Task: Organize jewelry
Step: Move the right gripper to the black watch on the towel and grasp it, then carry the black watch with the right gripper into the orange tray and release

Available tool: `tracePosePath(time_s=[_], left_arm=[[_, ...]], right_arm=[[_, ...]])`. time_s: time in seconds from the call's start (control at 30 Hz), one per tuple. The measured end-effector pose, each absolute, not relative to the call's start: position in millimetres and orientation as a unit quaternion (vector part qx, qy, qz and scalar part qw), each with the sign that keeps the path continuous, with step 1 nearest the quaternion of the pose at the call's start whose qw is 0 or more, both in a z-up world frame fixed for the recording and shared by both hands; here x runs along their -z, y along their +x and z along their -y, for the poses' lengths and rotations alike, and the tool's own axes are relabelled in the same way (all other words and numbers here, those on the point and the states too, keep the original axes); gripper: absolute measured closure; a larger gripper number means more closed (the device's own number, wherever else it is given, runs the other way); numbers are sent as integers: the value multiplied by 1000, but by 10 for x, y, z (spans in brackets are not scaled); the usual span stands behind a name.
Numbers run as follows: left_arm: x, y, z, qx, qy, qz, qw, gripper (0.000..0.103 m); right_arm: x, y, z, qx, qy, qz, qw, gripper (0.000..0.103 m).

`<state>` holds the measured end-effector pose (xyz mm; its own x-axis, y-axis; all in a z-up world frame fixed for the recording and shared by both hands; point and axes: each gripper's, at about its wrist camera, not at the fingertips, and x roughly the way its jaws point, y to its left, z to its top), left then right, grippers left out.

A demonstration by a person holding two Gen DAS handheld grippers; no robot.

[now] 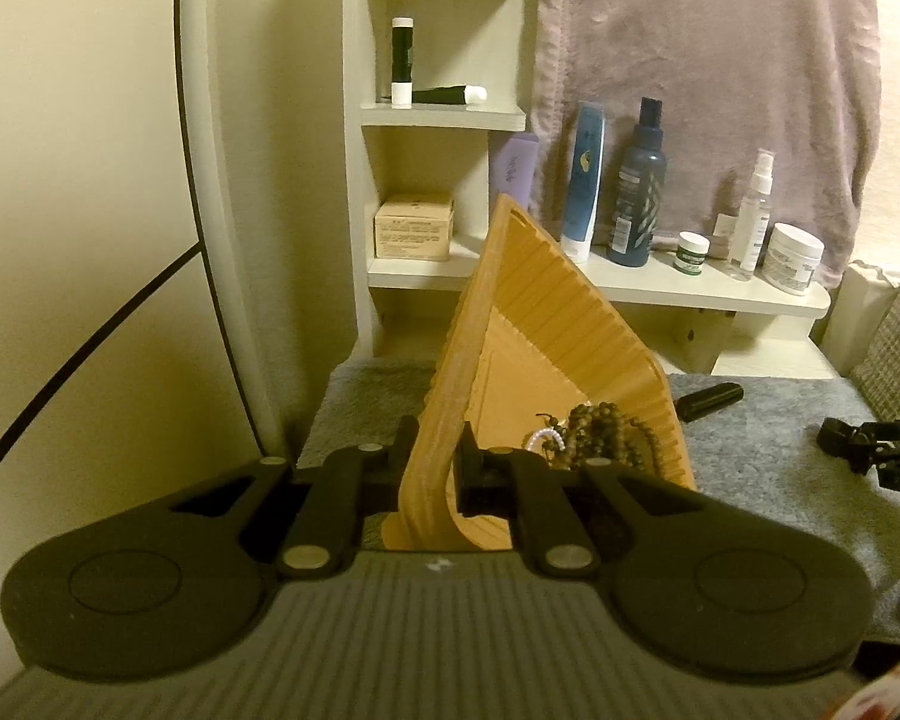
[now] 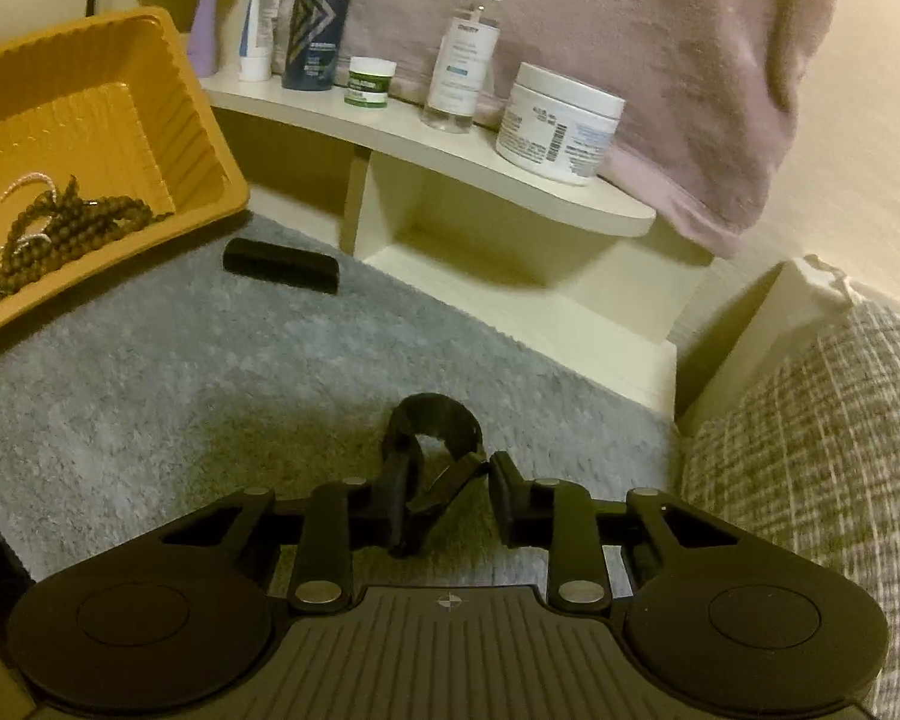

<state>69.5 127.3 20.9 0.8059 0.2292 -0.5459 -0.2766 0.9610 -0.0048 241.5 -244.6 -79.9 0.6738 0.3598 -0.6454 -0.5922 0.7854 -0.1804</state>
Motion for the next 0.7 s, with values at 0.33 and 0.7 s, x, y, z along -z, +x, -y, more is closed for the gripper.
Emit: tracePosePath(time_s=[0.33,0.7], left_arm=[[-212,693,-1264,-131,-43,-279,950,93],[-205,686,-1268,-131,-46,-277,951,93]], right_arm=[[751,2247,2408,-248,-211,-280,903,90],[463,2074,2264,-261,-221,-241,908,90]])
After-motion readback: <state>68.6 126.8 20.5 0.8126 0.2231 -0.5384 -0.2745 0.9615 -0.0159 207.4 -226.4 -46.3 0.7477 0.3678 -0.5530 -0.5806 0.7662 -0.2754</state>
